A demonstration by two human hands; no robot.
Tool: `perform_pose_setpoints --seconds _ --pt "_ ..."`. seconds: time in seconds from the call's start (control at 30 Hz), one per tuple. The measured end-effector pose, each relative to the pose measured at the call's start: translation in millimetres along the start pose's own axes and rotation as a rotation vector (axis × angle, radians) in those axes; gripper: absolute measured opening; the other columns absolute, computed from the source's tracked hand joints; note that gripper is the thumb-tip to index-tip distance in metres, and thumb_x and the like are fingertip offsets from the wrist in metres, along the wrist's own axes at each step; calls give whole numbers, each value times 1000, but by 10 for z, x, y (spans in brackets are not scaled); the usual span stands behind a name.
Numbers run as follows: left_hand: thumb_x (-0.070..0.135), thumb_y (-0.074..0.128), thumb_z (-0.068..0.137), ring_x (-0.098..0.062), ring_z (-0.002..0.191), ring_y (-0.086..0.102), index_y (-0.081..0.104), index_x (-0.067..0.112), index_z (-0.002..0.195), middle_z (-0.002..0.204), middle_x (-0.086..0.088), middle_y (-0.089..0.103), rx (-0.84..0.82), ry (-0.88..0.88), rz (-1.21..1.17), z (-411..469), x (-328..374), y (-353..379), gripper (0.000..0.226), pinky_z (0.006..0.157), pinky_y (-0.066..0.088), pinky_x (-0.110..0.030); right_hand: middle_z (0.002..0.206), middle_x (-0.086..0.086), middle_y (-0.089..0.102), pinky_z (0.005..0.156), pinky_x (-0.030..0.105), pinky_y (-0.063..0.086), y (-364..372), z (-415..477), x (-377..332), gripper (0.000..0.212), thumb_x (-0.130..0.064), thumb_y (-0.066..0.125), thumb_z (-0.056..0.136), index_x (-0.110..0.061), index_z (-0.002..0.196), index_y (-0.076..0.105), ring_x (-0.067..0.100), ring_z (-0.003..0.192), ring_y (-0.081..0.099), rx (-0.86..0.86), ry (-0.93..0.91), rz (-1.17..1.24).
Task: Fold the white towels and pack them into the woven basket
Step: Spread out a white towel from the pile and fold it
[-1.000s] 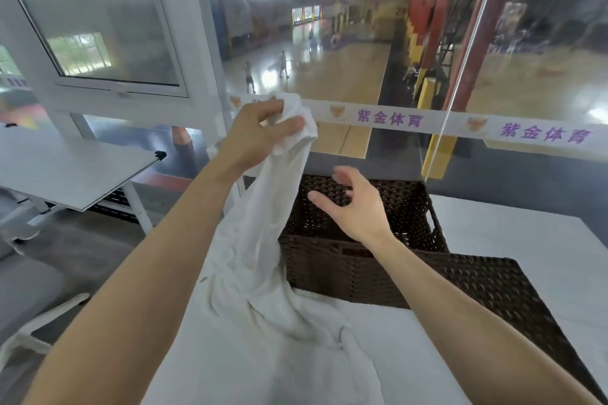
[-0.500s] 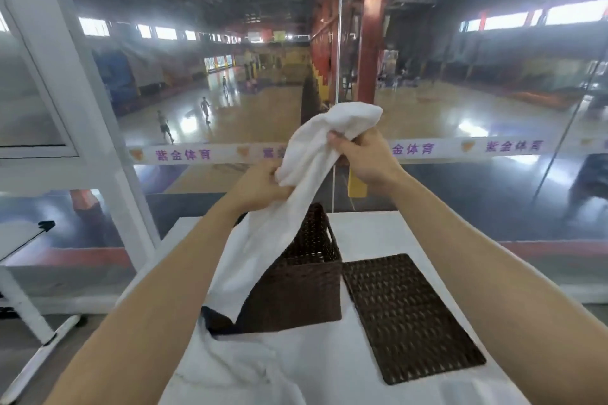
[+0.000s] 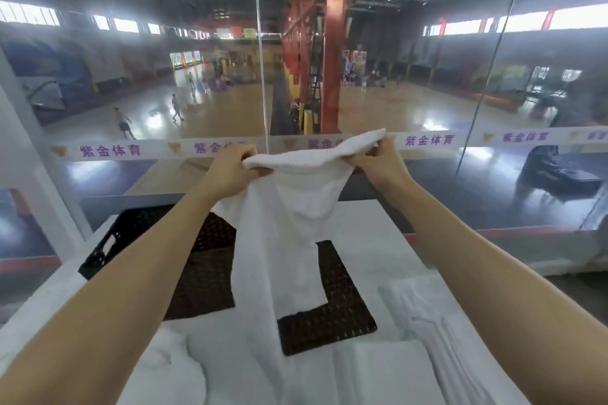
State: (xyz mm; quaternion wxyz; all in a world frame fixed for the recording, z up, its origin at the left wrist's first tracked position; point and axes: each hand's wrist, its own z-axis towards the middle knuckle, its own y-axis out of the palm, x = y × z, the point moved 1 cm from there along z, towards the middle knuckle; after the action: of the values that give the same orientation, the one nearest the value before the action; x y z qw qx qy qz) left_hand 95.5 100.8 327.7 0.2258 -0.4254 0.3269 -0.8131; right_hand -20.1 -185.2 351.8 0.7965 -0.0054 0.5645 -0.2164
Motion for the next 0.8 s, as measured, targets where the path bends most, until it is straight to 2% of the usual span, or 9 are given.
perform_pose_setpoints --seconds 0.07,0.13,0.23,0.33,0.4,0.5,0.57,0.7,0.8 --pt "22 81 94 -12 62 40 51 8 78 71 -5 52 15 28 23 -69 193 233 37 56 26 -27 122 -5 72 92 45 64 -127 -75 146 66 -35 95 77 -26 133 62 11 113 69 -126 14 -85" --pt "13 77 93 -10 61 37 51 3 78 68 -1 49 55 49 36 -108 342 446 32 55 28 -24 142 -6 60 102 39 54 -202 -204 200 102 -53 95 71 -35 156 41 16 127 60 -312 87 -234" --pt "10 72 91 -14 63 40 50 5 76 69 -2 51 47 101 87 -114 518 698 27 60 28 -36 157 -4 50 113 41 42 -262 -319 294 97 -69 86 73 -36 155 46 20 144 49 -433 141 -270" --pt "5 68 88 -18 65 43 48 8 75 70 -8 55 25 120 39 -79 619 896 25 61 31 -37 155 -3 52 114 46 48 -155 -371 453 120 -76 88 63 -28 160 36 22 140 53 -352 161 -407" --pt "2 65 86 -17 65 39 42 13 72 67 -11 52 8 132 -18 -28 698 1015 29 61 29 -36 133 -3 67 101 47 58 5 -331 753 104 -63 86 73 -22 156 39 22 118 65 -328 163 -578" --pt "3 62 84 -15 66 34 36 21 73 67 -10 47 -33 116 -43 131 713 1098 34 60 25 -36 81 -1 71 77 46 61 49 -221 1141 17 -27 62 95 -16 101 73 19 75 65 -164 54 -734" --pt "4 65 84 -16 67 35 37 22 75 70 -4 49 -45 74 -17 300 601 1095 34 60 27 -37 79 -3 71 77 44 61 11 -146 1191 19 -28 60 95 -17 85 72 18 74 64 -105 56 -673" --pt "8 70 87 -16 64 40 42 21 76 70 1 52 11 46 -16 632 496 1173 33 60 31 -36 103 -9 70 82 35 54 162 71 1149 56 -71 67 87 -22 113 65 13 94 63 -293 55 -550" --pt "11 76 86 -14 65 39 43 19 79 71 2 52 -19 96 -7 793 501 1250 36 61 30 -35 80 -4 64 69 40 49 276 368 1348 23 -38 66 97 -23 84 54 19 74 59 -198 -45 -609"
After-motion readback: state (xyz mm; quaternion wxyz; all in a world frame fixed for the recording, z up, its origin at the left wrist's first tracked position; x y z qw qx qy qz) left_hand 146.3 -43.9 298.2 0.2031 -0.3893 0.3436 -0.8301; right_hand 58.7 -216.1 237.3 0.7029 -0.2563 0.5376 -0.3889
